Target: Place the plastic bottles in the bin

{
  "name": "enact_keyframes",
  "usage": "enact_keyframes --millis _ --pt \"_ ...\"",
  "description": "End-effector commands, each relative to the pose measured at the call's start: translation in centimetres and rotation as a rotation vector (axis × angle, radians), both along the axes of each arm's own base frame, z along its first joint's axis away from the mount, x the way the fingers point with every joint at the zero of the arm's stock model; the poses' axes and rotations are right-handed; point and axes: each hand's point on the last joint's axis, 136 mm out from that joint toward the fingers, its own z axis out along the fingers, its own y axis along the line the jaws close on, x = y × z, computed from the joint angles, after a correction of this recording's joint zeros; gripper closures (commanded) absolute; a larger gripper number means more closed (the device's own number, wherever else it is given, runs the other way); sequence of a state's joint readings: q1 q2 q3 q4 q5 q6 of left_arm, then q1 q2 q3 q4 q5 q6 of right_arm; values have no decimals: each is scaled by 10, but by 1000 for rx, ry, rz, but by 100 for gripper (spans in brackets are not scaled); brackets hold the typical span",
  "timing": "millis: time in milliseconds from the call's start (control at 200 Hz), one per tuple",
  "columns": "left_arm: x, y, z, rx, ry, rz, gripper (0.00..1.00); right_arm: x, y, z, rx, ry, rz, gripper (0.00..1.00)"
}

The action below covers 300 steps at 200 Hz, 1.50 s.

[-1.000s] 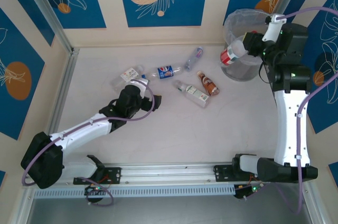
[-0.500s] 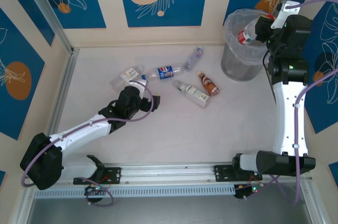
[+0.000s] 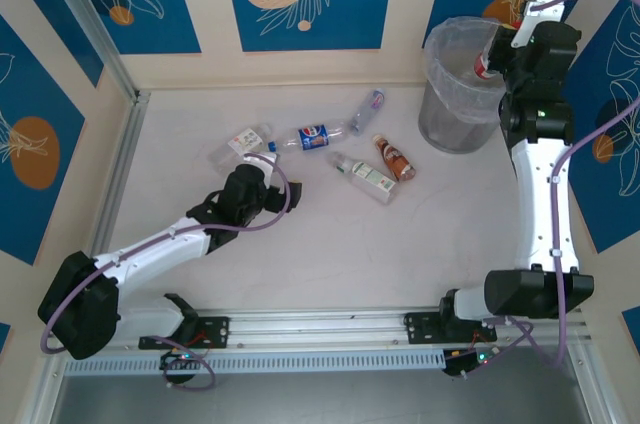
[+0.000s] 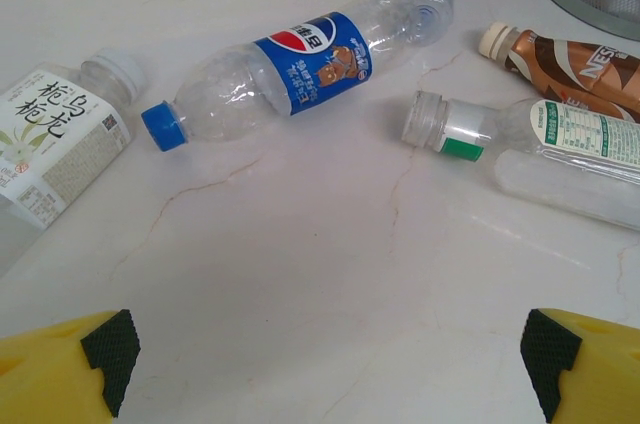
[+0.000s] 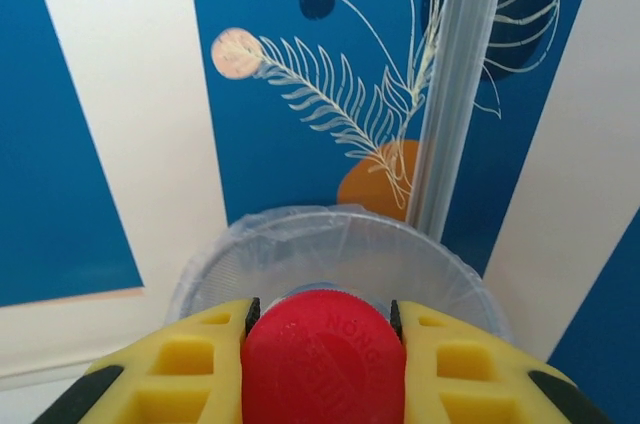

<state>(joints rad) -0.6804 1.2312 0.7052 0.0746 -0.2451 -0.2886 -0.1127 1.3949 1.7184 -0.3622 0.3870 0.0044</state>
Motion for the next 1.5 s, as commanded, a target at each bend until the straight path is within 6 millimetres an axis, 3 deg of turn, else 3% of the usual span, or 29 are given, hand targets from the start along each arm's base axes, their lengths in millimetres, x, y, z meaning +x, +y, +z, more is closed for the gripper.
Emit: enact_keyframes --millis 0,340,550,650,730,830,880,1190,1290,1315,1495 --pt "3 7 4 -25 -11 40 1 9 -16 -20 -82 70 -70 100" --pt "5 7 -2 -22 2 46 1 52 -10 -43 -282 241 -152 100" --pt "5 9 -6 -12 4 49 1 66 0 -65 -230 310 -145 100" --pt "5 9 -6 -8 4 46 1 72 -5 -78 -236 357 -186 97" --pt "5 9 -7 -7 4 46 1 76 -10 -89 -233 405 -215 86" --pt "5 9 -8 -9 7 46 1 81 -14 -100 -221 454 -235 54" --pt "6 9 -8 -13 9 46 1 84 -14 -103 -219 470 -239 43" --pt "5 9 -9 -22 20 49 1 87 1 -110 -134 478 -169 25" --pt "4 10 -9 -21 21 50 1 84 5 -108 -92 466 -145 9" --pt "4 11 -9 -21 22 52 1 83 6 -107 -85 462 -140 0" --pt "4 12 -11 -23 26 57 1 75 15 -99 -18 433 -97 0"
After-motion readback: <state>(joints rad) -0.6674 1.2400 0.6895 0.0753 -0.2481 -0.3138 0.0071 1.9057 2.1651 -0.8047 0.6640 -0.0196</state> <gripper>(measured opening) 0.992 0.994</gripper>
